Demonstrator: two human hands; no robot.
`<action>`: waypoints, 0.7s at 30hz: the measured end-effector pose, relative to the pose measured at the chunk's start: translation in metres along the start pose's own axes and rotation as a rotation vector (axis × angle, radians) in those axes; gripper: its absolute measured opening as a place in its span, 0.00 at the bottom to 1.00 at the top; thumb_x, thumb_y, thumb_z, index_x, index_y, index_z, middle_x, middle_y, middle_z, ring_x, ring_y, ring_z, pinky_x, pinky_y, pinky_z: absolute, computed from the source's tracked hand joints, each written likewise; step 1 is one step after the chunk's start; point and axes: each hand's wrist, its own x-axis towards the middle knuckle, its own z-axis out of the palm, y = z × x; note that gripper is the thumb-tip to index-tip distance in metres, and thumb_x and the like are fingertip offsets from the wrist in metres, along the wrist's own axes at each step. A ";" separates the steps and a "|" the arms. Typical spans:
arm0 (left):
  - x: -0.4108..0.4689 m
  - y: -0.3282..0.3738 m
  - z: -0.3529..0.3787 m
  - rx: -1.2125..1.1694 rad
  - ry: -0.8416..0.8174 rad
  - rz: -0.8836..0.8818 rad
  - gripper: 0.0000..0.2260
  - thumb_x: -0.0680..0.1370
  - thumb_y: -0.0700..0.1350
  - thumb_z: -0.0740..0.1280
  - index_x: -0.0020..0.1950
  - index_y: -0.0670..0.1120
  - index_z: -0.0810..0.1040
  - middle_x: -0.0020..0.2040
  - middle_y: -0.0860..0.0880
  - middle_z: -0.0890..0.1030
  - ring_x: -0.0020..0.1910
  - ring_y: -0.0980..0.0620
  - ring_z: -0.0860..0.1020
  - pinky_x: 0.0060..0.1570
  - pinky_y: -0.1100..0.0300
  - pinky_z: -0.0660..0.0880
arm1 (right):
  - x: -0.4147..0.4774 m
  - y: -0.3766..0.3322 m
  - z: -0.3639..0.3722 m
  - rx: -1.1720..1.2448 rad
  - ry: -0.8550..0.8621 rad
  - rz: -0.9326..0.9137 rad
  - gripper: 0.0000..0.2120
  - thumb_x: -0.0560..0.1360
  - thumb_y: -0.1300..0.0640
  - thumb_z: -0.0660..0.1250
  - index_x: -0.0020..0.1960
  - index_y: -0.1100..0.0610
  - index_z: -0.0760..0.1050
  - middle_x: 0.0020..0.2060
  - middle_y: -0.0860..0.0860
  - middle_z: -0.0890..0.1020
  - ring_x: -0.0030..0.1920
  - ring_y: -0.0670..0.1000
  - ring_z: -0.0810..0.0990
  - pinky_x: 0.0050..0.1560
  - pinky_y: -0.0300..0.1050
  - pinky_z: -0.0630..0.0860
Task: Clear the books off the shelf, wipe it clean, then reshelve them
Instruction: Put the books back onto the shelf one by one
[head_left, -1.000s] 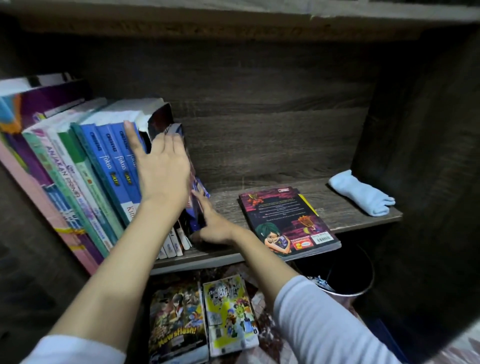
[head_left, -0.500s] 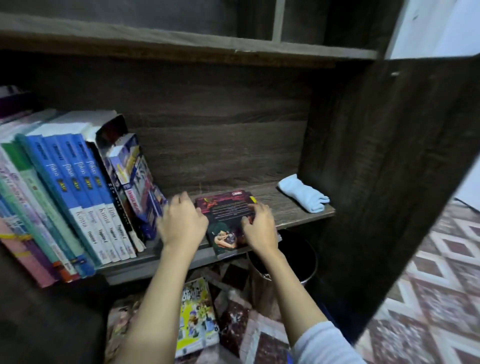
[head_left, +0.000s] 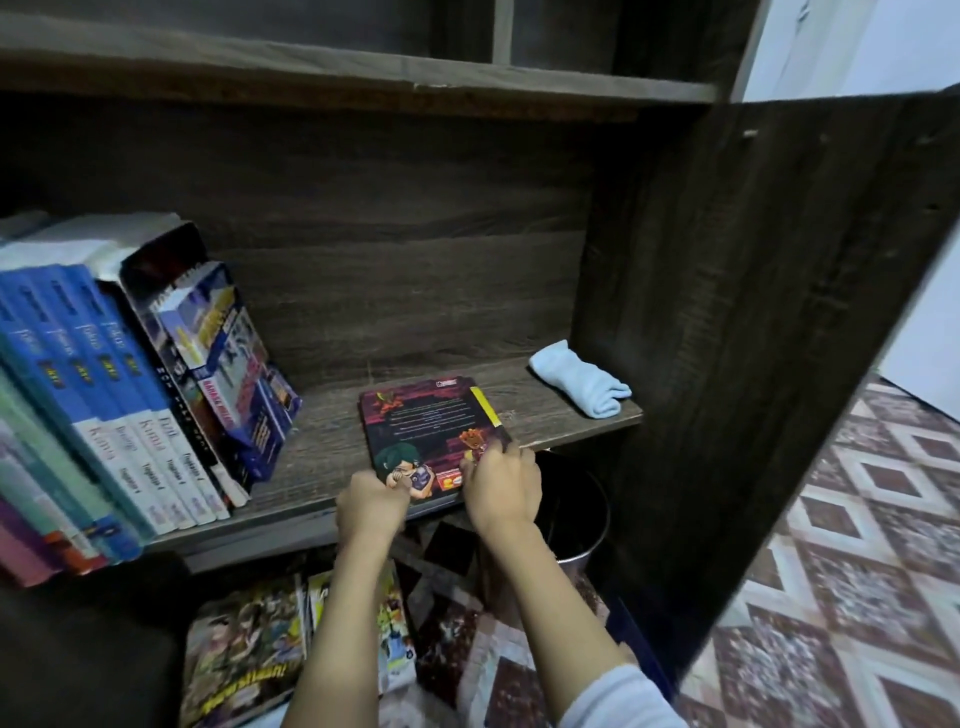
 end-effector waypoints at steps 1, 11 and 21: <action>0.002 0.000 -0.002 -0.003 -0.013 -0.005 0.14 0.76 0.48 0.68 0.55 0.39 0.79 0.51 0.38 0.81 0.54 0.40 0.78 0.52 0.53 0.74 | -0.002 -0.003 -0.003 0.015 0.001 0.010 0.22 0.80 0.49 0.58 0.67 0.62 0.65 0.65 0.59 0.72 0.66 0.59 0.67 0.64 0.49 0.65; 0.026 -0.019 -0.026 -0.244 -0.002 -0.090 0.04 0.73 0.34 0.69 0.46 0.39 0.81 0.44 0.40 0.82 0.48 0.43 0.80 0.52 0.53 0.75 | 0.012 -0.001 -0.016 1.058 -0.294 0.416 0.06 0.67 0.59 0.75 0.41 0.58 0.79 0.42 0.54 0.83 0.42 0.54 0.81 0.44 0.44 0.79; 0.019 -0.014 -0.053 -0.486 -0.013 0.001 0.16 0.77 0.32 0.63 0.65 0.39 0.75 0.60 0.42 0.78 0.49 0.49 0.78 0.44 0.67 0.73 | 0.002 -0.030 -0.020 1.479 -0.521 0.222 0.16 0.75 0.72 0.61 0.49 0.52 0.65 0.50 0.55 0.77 0.48 0.60 0.79 0.26 0.53 0.80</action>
